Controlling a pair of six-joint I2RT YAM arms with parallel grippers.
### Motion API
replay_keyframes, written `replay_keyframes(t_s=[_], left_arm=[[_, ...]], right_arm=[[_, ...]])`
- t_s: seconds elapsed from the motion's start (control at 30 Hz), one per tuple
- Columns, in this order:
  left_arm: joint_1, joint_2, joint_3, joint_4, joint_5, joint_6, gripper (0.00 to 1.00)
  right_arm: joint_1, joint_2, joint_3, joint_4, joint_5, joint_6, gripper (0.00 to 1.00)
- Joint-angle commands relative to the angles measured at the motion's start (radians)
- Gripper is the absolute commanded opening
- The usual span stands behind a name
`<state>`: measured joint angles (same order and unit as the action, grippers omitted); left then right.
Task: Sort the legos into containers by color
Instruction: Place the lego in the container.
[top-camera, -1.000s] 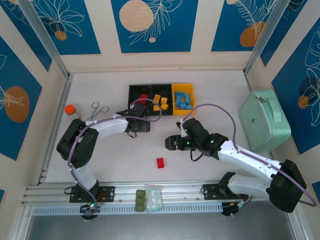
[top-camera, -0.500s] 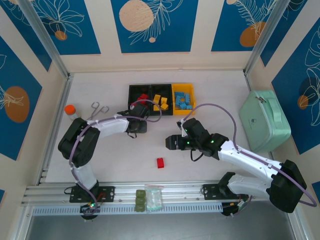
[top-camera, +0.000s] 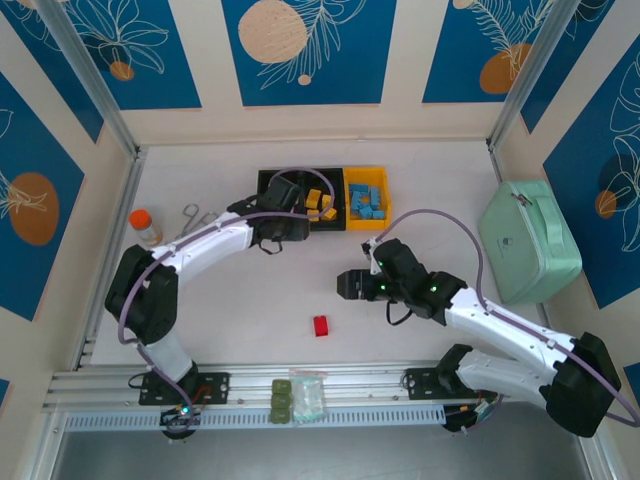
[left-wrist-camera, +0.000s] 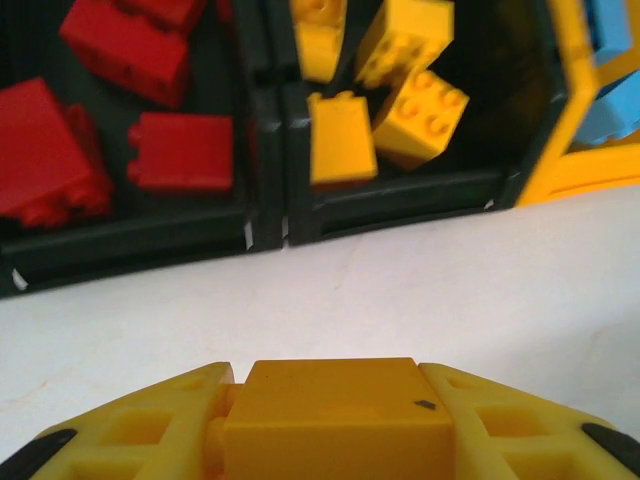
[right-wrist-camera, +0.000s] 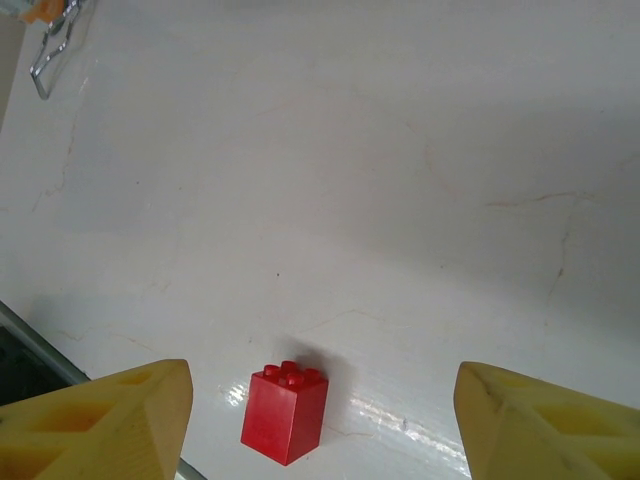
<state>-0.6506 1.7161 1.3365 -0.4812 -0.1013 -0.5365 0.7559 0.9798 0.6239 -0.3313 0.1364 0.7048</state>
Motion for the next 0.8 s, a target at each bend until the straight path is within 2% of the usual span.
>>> replay_keyframes(t_s=[0.0,0.5,0.77], left_arm=[[-0.015,0.055,0.102,-0.062,0.031,0.039,0.42],[-0.017,0.361,0.596,-0.221,0.025,0.111,0.42],[0.022,0.563,0.899,-0.334,0.01,0.132,0.42]], right_arm=[[-0.012,-0.045,-0.025,-0.021,0.023,0.02,0.7],[-0.053,-0.156,-0.057,-0.085,0.037,0.035,0.7],[-0.065,-0.169,-0.063,-0.103,0.037,0.039,0.7]])
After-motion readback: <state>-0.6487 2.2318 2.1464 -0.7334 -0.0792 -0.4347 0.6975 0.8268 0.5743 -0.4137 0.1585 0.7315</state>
